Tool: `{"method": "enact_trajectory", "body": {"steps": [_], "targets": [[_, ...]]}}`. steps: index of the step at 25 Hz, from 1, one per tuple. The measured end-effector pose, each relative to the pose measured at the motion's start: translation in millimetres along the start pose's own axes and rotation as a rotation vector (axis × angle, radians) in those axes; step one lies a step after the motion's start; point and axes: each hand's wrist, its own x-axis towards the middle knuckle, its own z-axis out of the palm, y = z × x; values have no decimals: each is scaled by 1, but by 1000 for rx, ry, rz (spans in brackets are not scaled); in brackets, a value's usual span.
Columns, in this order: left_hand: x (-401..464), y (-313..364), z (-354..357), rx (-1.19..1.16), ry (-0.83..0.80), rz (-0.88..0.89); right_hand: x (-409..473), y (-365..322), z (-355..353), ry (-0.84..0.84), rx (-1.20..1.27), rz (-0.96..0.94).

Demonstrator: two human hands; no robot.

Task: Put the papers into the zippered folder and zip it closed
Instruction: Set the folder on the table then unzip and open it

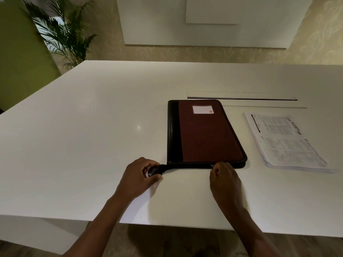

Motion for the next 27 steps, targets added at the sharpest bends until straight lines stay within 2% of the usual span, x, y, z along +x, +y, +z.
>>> {"method": "enact_trajectory", "body": {"steps": [5, 11, 16, 22, 27], "targets": [[1, -5, -7, -67, -27, -35, -7, -14, 10, 5, 19, 16], [4, -3, -13, -72, -192, 52, -8, -17, 13, 47, 40, 68], [6, -3, -15, -164, -221, 35, -11, -25, 19, 72, 14, 72], [10, -6, -17, -207, -230, 34, -22, -47, 36, 32, 10, -20], [16, -10, -21, -122, -228, 32, -29, -75, 55, -21, 0, -84]]}}
